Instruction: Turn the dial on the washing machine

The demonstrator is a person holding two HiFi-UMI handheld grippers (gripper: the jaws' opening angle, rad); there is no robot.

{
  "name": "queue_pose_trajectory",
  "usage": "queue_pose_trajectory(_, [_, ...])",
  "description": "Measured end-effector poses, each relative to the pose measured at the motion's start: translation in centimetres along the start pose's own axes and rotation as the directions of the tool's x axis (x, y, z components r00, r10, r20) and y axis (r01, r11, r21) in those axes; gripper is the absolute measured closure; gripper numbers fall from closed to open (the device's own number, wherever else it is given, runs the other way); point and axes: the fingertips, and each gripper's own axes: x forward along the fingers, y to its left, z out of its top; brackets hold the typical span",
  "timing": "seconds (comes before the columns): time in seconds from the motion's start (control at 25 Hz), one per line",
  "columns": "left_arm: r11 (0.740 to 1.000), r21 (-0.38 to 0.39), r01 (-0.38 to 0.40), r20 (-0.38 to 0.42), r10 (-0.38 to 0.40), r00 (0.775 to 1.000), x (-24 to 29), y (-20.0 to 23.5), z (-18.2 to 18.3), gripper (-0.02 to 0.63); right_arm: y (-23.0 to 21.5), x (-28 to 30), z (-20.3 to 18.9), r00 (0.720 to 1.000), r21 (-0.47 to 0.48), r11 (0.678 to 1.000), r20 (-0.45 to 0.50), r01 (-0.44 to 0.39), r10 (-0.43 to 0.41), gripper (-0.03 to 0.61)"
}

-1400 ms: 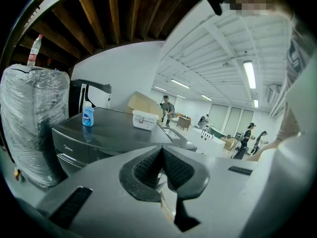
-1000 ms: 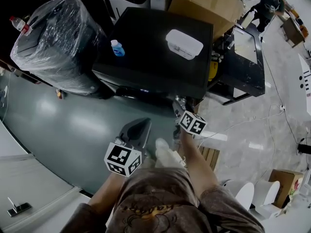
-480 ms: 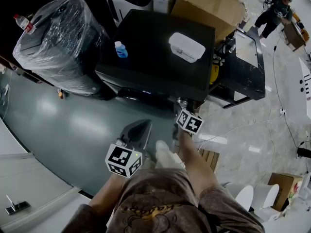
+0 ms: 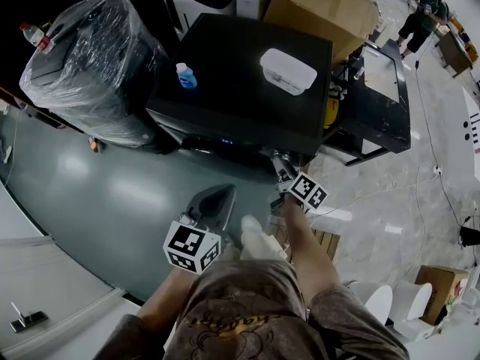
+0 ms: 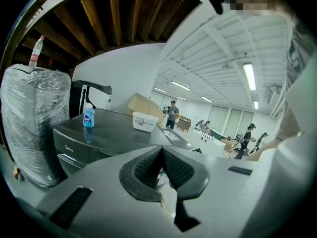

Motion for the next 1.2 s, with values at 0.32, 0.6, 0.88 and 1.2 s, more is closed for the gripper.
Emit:
queue_pose_trajectory(0.32, [1.0,0.005,0.015,-0.009,-0.015,1.0,0.4,-0.5,-0.1,0.615,0.0,-0.1,0.2,1.0,0.004,1.0,0.002,-0.026,0.026,0.311])
queue_pose_trajectory(0.6, [0.999,-0.003,0.034,-0.001,-0.034,0.999,0.7,-0.5,0.6,0.615,1.8,-2.4,0.8,0.999,-0.178,0.984,-0.042,0.006,-0.014,0.31])
queue_pose_trajectory(0.88, [0.999,-0.002,0.051,0.035,-0.051,0.998,0.3,0.0,3.4,0.616,11.0,-6.6,4.1,0.987,-0.353,0.921,-0.049,-0.163,0.156,0.311])
queue_pose_trajectory(1.2, [0.993,0.001,0.116,0.05,-0.115,0.992,-1.6,-0.7,7.0,0.616,22.6,-12.5,1.3,0.913,-0.662,0.63,-0.254,-0.405,0.319,0.311])
